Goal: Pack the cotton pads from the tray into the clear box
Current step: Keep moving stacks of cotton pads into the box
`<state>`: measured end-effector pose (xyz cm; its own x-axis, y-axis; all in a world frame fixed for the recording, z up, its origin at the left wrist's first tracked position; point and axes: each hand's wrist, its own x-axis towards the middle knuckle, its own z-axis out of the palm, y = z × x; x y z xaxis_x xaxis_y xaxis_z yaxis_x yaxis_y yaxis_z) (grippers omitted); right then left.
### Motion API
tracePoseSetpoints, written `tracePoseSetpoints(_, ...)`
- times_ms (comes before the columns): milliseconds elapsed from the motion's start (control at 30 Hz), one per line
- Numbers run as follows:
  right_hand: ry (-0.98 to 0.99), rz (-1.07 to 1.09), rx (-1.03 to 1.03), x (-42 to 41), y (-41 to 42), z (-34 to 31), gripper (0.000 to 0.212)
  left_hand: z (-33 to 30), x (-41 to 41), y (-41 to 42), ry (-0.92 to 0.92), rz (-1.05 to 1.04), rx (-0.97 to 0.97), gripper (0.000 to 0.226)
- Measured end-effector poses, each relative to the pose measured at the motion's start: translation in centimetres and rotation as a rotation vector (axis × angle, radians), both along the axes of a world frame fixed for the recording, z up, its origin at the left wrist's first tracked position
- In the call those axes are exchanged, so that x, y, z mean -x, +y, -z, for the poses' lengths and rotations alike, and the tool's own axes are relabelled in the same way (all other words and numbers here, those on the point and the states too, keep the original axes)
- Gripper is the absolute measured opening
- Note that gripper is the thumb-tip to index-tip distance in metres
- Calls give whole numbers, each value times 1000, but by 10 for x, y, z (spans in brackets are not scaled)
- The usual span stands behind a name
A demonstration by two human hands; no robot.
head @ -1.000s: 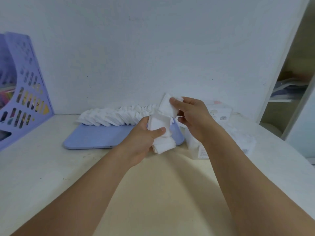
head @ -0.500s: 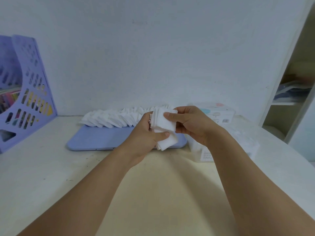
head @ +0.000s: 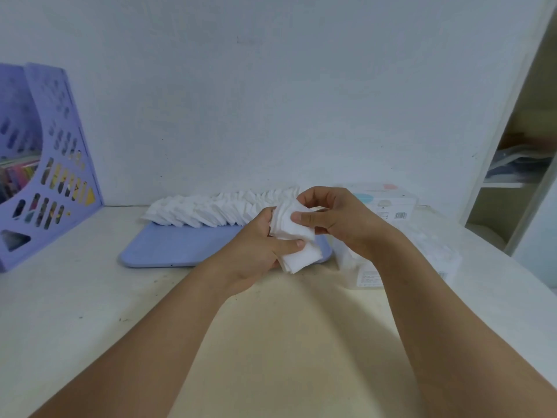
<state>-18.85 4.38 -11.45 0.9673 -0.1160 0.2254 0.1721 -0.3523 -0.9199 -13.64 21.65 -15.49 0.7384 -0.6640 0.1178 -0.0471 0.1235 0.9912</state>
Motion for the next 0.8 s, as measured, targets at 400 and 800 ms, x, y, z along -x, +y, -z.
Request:
tracePoseSetpoints(400,-9,-248,-128,8,-11,-7,31,-1,-3,4,-82,12,-64,70)
tracePoseSetpoints(800,17,-144,189,7,-1,-7,40,-3,-2,7,-230,45,-118,85)
